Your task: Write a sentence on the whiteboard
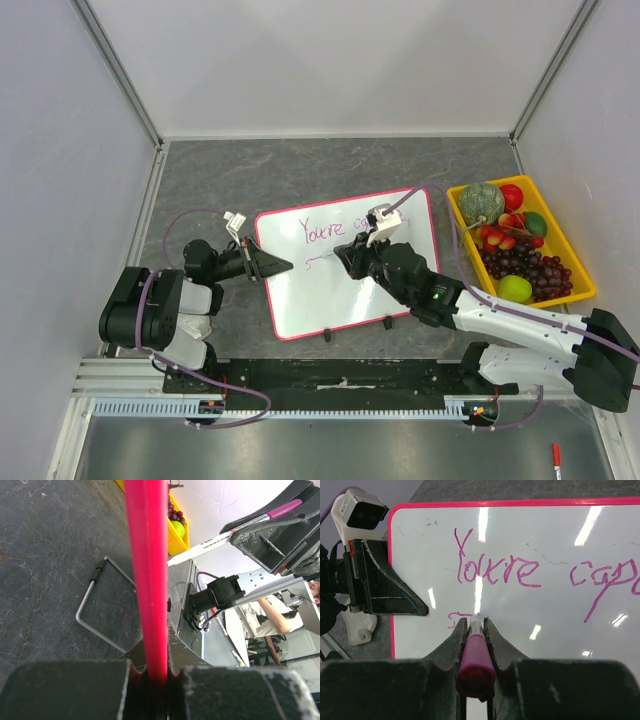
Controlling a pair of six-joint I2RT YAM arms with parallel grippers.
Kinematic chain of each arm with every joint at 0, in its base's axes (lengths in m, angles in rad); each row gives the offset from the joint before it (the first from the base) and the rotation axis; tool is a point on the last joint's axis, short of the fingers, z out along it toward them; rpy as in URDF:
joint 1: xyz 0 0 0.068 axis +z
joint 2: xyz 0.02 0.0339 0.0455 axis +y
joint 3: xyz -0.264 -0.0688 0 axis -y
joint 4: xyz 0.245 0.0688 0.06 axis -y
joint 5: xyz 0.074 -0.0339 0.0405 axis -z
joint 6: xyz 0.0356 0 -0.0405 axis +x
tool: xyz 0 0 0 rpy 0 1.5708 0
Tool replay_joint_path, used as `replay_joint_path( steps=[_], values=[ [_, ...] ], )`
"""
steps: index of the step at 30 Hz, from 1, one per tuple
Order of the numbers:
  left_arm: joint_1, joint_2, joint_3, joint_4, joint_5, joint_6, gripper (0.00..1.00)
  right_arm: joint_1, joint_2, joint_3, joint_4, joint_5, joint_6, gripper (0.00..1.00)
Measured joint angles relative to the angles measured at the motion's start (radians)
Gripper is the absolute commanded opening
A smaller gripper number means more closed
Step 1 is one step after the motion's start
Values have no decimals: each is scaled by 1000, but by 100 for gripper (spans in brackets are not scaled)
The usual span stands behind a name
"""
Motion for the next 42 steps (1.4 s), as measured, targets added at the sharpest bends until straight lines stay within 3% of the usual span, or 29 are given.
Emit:
replay_joint_path(
  steps=[26,42],
  values=[
    [0,0,0,2,0,-1,2,-4,55,45,32,-17,-18,0],
    [0,2,0,1,0,-2,2,-4,-2,-38,43,-65,9,0]
  ],
)
